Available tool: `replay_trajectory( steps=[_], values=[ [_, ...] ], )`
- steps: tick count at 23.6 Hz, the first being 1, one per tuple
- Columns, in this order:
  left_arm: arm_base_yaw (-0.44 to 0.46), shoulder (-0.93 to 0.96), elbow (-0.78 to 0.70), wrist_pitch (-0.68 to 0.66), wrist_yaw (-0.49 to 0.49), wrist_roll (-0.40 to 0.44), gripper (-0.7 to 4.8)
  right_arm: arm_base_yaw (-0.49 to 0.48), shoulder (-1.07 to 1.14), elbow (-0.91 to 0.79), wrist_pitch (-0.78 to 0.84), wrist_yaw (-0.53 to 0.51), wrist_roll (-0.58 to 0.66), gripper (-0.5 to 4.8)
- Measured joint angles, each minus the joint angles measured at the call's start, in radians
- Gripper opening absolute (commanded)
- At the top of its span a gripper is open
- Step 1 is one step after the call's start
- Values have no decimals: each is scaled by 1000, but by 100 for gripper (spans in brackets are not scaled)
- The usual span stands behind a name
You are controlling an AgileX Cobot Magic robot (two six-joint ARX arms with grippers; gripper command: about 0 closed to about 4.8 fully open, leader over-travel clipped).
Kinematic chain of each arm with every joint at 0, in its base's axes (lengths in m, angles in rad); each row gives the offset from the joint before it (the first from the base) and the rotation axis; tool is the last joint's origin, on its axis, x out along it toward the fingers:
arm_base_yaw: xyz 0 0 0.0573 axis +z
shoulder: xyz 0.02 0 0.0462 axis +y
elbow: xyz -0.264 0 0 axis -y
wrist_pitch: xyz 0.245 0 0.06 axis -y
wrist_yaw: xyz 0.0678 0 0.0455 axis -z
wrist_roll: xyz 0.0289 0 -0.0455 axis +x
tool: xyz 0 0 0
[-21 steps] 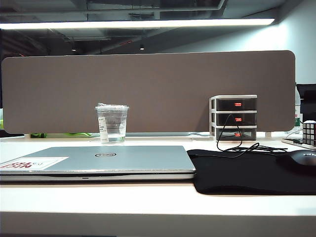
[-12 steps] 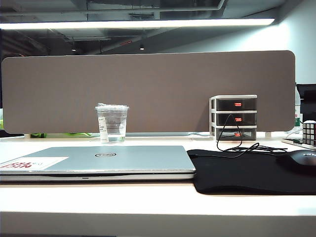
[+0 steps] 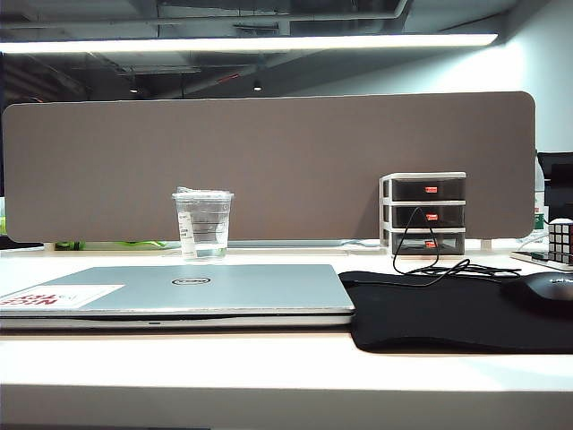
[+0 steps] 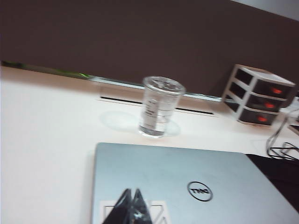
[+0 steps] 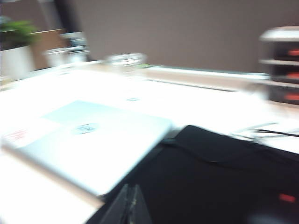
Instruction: Pick up the coffee cup and place it on the left side of the laptop.
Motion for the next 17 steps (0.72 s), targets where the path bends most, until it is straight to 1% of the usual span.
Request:
replay_trajectory(
  steps=[1,2,3,5,7,14,17],
  values=[
    [0,0,0,-7,20,-36,-6,0,0,0,-3,-61,1,-1],
    [0,0,0,-15,26,-69,-5,0,0,0,-5,-77,1,-1],
    [0,0,0,-27,29,-123,-5,0,0,0,-5,-85,2,-1],
    [0,0,0,-57,30,-183,-3,0,0,0,-5,-89,1,-1],
    [0,0,0,-58,49,-207,-4,0,0,0,-5,-90,2,-1],
    [0,0,9,-54,78,-209,-4,0,0,0,-5,-90,2,-1],
    [0,3,80,-60,92,-154,-4,0,0,0,-5,-90,2,-1]
  ],
)
